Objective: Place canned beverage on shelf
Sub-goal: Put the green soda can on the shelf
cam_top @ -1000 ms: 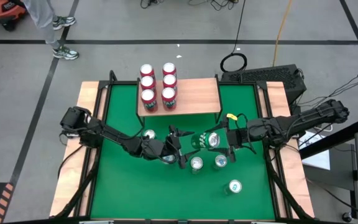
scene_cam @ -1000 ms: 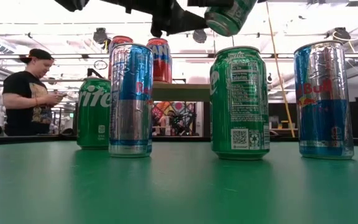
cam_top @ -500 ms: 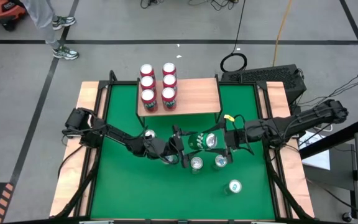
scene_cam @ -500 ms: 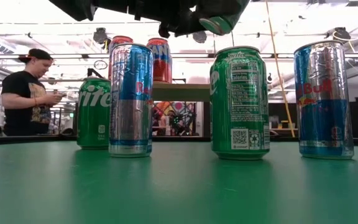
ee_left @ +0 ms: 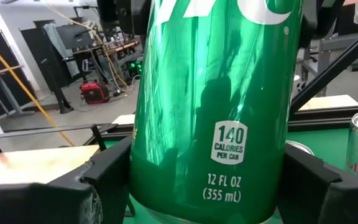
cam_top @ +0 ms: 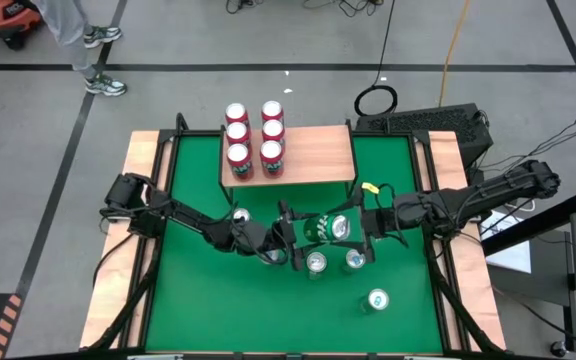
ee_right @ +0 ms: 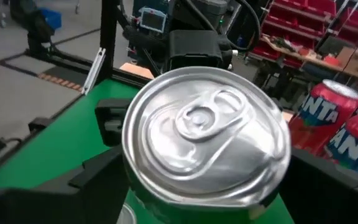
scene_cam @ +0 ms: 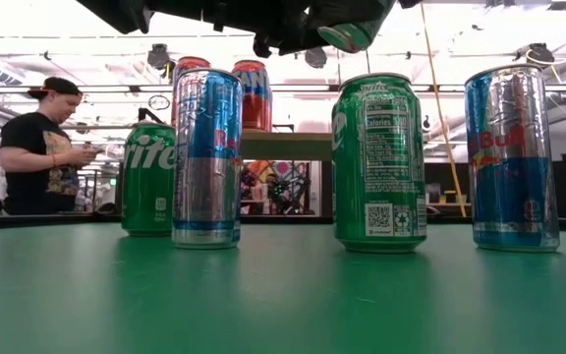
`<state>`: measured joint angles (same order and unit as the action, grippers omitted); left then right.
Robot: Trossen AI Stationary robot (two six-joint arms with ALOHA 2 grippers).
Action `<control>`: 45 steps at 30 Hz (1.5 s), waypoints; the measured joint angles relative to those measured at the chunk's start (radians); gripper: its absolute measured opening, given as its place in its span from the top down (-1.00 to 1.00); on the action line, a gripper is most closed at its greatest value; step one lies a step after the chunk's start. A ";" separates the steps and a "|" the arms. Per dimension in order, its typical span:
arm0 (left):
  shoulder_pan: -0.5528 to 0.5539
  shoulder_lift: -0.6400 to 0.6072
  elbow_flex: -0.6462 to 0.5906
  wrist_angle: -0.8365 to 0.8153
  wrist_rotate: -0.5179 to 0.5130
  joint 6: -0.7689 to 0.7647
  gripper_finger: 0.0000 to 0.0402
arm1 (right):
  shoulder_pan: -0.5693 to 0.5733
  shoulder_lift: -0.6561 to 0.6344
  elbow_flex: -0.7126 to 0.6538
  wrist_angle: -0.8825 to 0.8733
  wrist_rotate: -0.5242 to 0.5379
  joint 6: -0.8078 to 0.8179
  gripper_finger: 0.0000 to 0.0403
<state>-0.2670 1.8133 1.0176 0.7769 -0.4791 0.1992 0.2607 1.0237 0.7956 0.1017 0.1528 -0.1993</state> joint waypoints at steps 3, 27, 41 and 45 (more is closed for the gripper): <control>-0.002 0.000 0.000 -0.001 -0.032 0.001 -0.46 | 0.000 -0.001 0.000 0.003 0.025 0.059 -0.77; -0.063 -0.008 0.078 0.062 -0.511 0.237 -0.45 | 0.002 0.117 0.001 0.292 0.231 0.238 -0.82; -0.102 -0.009 0.111 0.070 -0.633 0.336 -0.45 | 0.003 0.187 0.001 0.549 0.241 0.227 -0.82; -0.101 -0.009 0.111 0.068 -0.637 0.334 -0.45 | 0.003 0.205 0.001 0.570 0.246 0.214 -0.78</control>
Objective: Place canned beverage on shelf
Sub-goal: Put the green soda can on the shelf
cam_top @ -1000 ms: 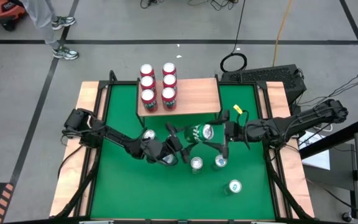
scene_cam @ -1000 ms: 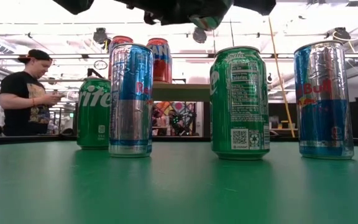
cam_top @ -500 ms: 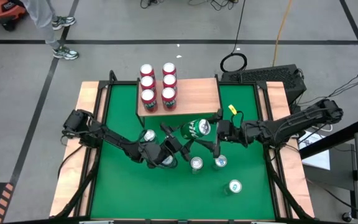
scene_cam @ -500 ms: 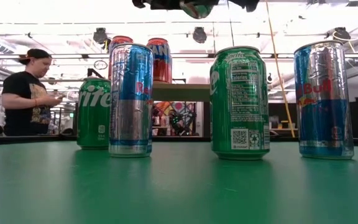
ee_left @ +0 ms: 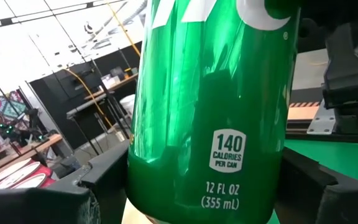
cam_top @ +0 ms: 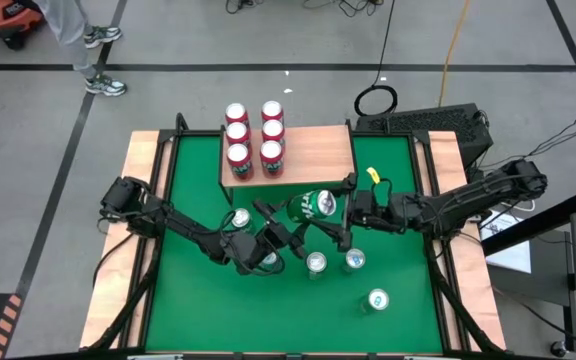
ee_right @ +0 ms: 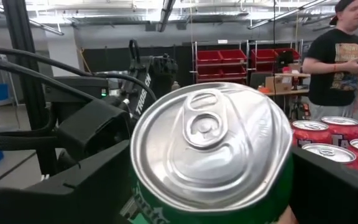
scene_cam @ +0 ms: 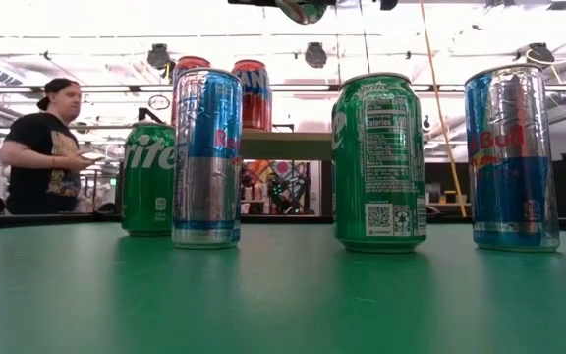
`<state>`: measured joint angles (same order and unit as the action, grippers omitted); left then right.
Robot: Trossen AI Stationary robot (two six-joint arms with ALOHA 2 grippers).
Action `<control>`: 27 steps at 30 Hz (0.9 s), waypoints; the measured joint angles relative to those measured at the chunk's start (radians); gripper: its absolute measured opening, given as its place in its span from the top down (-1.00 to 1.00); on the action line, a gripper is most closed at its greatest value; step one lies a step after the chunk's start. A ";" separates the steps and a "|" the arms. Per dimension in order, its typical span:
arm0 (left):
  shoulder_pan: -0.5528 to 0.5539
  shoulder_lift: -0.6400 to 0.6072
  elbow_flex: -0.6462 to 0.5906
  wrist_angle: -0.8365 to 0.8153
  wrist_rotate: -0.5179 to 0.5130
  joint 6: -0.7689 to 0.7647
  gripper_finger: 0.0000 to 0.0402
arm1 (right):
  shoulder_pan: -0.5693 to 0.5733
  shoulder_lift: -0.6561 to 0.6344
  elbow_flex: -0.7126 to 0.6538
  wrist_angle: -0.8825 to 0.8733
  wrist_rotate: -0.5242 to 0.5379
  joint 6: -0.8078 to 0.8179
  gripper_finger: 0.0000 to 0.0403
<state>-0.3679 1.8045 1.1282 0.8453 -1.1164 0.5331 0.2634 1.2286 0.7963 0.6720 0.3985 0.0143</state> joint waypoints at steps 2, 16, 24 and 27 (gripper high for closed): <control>0.000 0.000 0.000 -0.001 0.000 0.000 -0.45 | 0.000 0.006 0.000 0.002 0.002 0.000 -0.73; 0.002 0.000 0.000 -0.017 0.012 -0.011 -0.55 | 0.000 0.008 0.000 -0.003 0.047 -0.035 -0.53; -0.001 -0.002 0.000 -0.017 0.080 -0.106 -0.90 | 0.000 -0.009 -0.004 -0.041 0.042 -0.072 -0.51; -0.009 -0.002 0.000 -0.021 0.094 -0.134 -0.96 | 0.000 -0.039 -0.004 -0.084 0.015 -0.075 -0.51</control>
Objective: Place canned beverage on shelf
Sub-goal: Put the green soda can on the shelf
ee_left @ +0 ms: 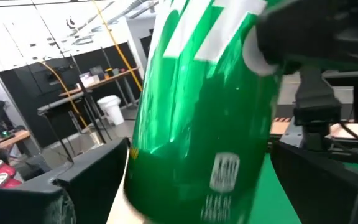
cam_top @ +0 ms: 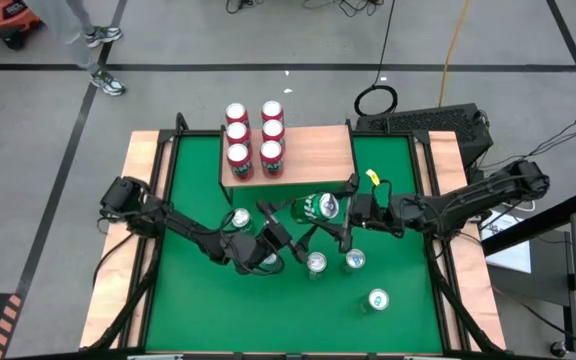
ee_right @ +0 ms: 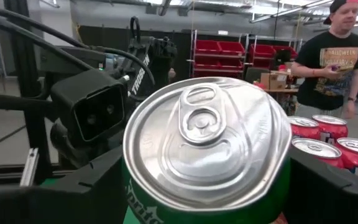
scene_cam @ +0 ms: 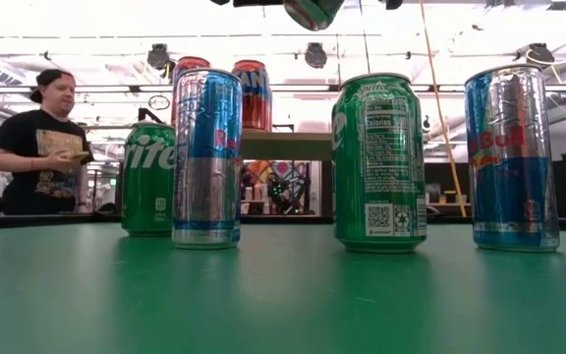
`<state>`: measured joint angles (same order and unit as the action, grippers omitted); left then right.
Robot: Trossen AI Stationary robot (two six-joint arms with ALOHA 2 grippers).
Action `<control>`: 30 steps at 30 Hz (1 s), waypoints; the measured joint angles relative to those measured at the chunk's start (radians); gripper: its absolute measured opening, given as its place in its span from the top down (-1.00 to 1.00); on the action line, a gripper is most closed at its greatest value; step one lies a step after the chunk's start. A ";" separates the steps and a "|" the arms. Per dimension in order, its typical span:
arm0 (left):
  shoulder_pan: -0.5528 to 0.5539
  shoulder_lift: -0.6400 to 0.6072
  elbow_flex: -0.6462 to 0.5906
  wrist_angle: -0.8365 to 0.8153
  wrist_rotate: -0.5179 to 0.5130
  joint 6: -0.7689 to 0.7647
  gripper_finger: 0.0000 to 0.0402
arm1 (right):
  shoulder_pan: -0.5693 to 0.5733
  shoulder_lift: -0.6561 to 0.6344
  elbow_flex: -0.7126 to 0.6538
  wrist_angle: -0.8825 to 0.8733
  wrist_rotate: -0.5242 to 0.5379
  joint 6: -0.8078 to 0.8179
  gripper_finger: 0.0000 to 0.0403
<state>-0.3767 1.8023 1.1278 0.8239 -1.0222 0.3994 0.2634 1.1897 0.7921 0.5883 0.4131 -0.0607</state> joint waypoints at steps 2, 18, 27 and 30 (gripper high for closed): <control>-0.007 0.000 0.000 0.000 0.000 -0.002 -0.97 | 0.000 -0.024 0.000 -0.030 -0.011 0.007 -0.51; -0.011 0.000 0.000 -0.022 0.248 -0.140 -0.98 | -0.067 -0.133 0.002 -0.240 -0.417 -0.007 -0.52; -0.004 0.001 -0.001 -0.141 0.272 -0.238 -0.98 | -0.068 -0.114 0.002 -0.235 -0.469 -0.037 -0.52; -0.004 0.001 -0.001 -0.149 0.291 -0.238 -0.95 | -0.068 -0.114 0.002 -0.232 -0.504 -0.041 -0.52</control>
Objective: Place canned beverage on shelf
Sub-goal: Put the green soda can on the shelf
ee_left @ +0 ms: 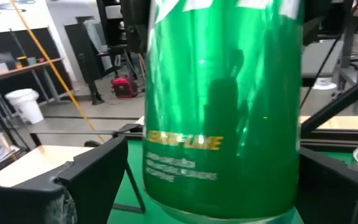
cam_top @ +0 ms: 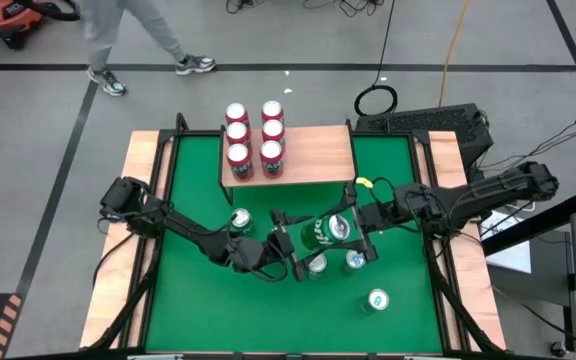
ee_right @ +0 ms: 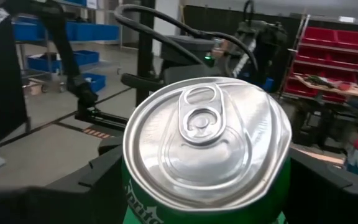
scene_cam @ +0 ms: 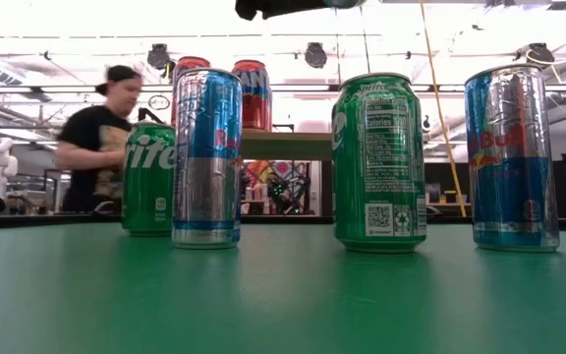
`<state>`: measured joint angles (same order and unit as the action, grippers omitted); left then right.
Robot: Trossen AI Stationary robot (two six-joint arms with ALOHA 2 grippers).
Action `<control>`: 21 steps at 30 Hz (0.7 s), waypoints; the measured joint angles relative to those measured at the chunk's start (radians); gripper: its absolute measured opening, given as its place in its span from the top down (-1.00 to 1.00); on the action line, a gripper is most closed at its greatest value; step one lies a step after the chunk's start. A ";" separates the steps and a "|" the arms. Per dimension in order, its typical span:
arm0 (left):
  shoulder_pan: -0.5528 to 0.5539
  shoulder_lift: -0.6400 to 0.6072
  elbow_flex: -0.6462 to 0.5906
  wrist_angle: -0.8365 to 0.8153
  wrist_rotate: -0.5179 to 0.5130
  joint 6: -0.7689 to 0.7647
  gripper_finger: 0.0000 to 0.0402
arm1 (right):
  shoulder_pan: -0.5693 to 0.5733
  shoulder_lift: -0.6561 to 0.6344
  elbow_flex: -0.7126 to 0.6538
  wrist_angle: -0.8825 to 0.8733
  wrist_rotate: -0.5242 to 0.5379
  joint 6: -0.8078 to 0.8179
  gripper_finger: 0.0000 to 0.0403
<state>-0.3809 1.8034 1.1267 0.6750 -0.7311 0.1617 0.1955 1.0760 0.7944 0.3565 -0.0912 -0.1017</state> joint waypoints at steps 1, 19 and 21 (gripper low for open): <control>0.000 0.000 0.000 -0.001 0.006 0.000 -0.93 | 0.000 0.000 0.000 0.000 -0.009 -0.003 -0.52; 0.000 0.000 -0.001 0.003 0.064 -0.005 -0.44 | 0.004 0.002 0.001 -0.003 0.024 -0.001 -0.64; -0.001 0.000 -0.001 0.002 0.044 -0.006 -0.43 | 0.009 0.002 0.002 -0.010 0.056 0.024 -0.70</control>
<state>-0.3814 1.8038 1.1259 0.6774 -0.6872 0.1561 0.2042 1.0779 0.7966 0.3461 -0.0350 -0.0774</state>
